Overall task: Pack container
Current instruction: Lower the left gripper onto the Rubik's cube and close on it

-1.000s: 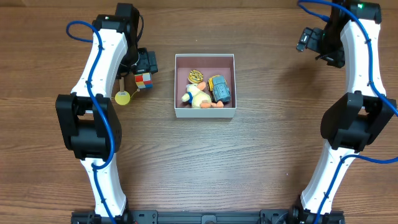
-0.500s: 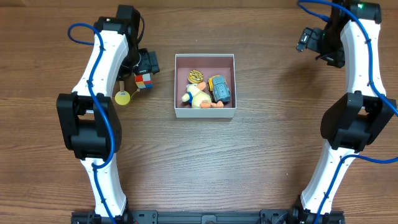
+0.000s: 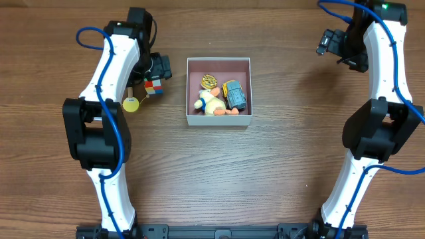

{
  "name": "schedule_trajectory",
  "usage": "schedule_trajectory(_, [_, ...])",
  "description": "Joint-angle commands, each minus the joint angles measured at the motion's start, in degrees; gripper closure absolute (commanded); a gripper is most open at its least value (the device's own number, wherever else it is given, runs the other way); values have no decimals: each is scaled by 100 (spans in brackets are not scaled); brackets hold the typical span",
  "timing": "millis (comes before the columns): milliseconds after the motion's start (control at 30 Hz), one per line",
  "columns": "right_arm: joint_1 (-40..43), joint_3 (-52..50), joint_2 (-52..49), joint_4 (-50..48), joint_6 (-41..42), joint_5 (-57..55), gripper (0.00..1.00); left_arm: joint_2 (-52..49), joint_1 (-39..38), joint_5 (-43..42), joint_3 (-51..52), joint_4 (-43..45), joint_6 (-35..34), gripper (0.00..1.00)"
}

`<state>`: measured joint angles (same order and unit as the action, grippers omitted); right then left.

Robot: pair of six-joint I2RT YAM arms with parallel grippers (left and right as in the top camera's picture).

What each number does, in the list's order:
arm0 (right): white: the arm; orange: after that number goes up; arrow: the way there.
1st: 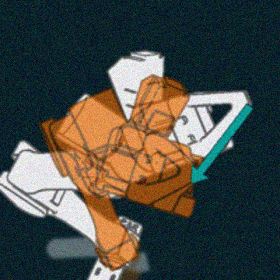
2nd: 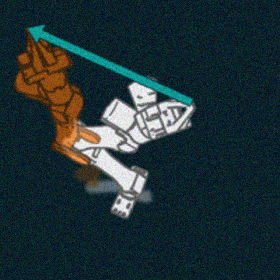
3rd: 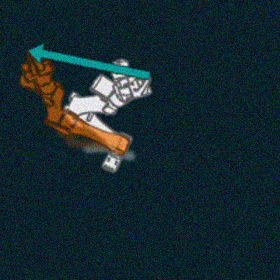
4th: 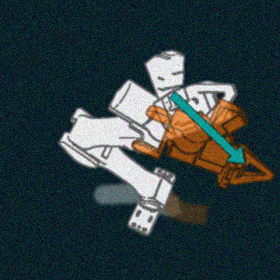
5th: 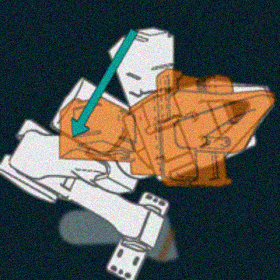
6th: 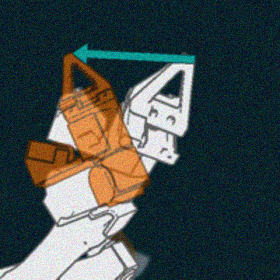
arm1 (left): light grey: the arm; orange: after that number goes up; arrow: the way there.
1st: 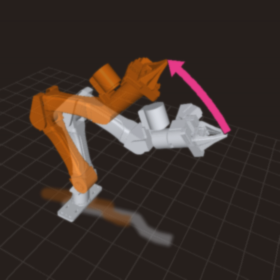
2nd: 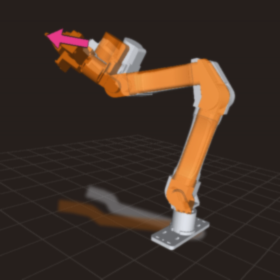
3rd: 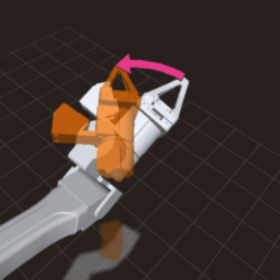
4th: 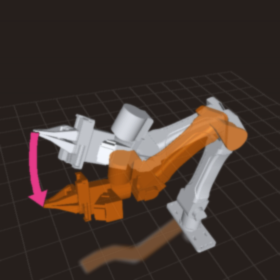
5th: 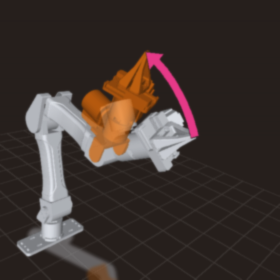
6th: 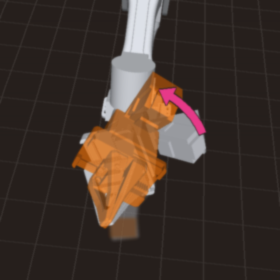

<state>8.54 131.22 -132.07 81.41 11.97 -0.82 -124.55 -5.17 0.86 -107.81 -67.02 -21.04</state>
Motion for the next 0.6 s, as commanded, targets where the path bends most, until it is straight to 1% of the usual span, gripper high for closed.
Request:
schedule_trajectory(0, [4, 2, 181, -35, 0, 9, 0, -81, -120, -68, 46, 26, -81, 0])
schedule_trajectory(167, [4, 2, 181, -35, 0, 9, 0, -81, -216, 151, 52, 52, -81, 0])
schedule_trajectory(567, [4, 2, 181, -35, 0, 9, 0, -81, -186, 61, 114, 98, -85, 0])
